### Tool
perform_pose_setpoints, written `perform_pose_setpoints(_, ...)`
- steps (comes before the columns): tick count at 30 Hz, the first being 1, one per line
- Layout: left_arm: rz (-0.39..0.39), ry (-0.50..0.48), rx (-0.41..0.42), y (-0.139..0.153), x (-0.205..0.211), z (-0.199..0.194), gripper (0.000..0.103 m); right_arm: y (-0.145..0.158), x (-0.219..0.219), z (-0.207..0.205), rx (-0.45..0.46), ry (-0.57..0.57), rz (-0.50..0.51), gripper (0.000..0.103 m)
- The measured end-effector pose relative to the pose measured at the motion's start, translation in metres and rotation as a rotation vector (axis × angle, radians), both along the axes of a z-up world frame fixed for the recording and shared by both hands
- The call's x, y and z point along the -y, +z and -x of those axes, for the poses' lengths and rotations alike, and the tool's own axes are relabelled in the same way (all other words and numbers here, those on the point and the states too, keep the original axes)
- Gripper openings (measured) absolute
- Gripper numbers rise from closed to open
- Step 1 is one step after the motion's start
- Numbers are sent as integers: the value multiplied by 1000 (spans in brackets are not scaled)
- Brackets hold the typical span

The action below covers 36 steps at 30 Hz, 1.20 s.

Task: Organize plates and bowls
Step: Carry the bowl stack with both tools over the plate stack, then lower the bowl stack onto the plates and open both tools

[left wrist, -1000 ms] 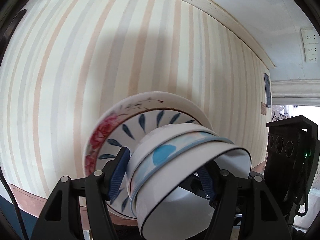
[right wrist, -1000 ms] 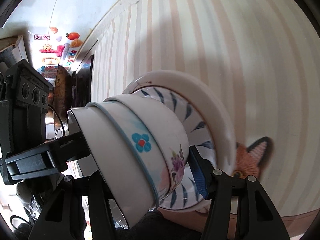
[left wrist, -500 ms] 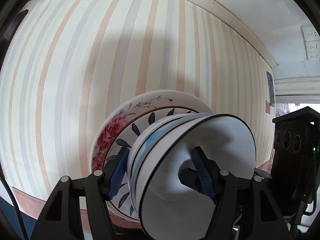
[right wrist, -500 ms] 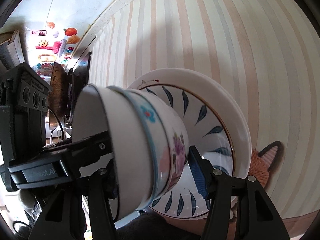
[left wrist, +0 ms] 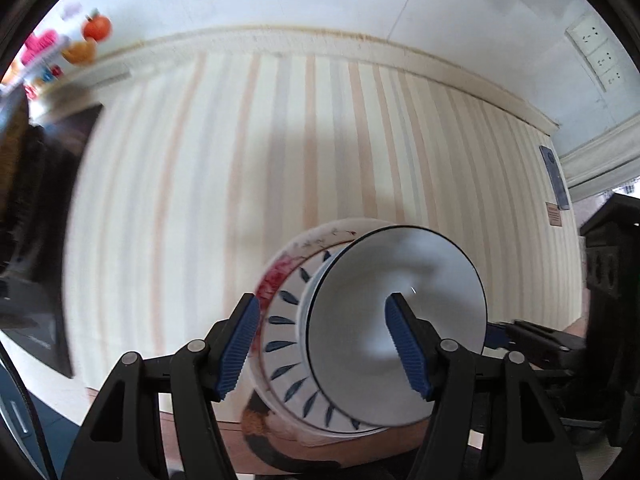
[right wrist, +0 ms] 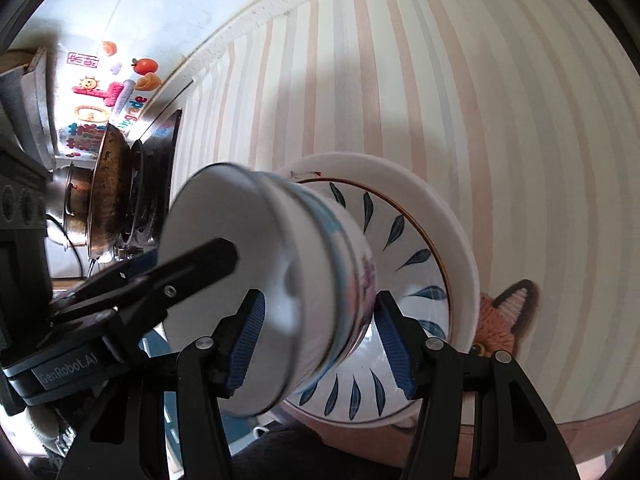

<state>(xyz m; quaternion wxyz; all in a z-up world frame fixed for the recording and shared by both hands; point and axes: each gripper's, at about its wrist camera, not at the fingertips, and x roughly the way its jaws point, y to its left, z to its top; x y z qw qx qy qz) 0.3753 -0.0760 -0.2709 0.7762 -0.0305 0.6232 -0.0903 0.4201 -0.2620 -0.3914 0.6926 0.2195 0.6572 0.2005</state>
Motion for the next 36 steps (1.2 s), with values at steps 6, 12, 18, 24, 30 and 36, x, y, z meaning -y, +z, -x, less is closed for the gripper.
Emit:
perform_pose_setpoints(6, -46, -4, 90, 27, -10, 17, 73, 39, 4, 21, 86, 4, 103, 64)
perform_pose_setpoints(12, -64, 6, 167, 50, -20, 35, 86, 84, 6, 46, 213, -26, 231, 91)
perform_pose_setpoints(18, -57, 15, 220, 69, -21, 55, 96, 125, 14, 72, 327, -115, 304, 95)
perform_pose_setpoints(24, -68, 21, 282, 93, -22, 83, 96, 151, 10, 100, 388, -132, 326, 100)
perform_pose_setpoints(30, -56, 42, 330, 112, -27, 115, 97, 177, 9, 131, 457, -148, 366, 101)
perform_pose_setpoints(36, -52, 68, 391, 133, -27, 157, 98, 207, 13, 168, 539, -164, 385, 101)
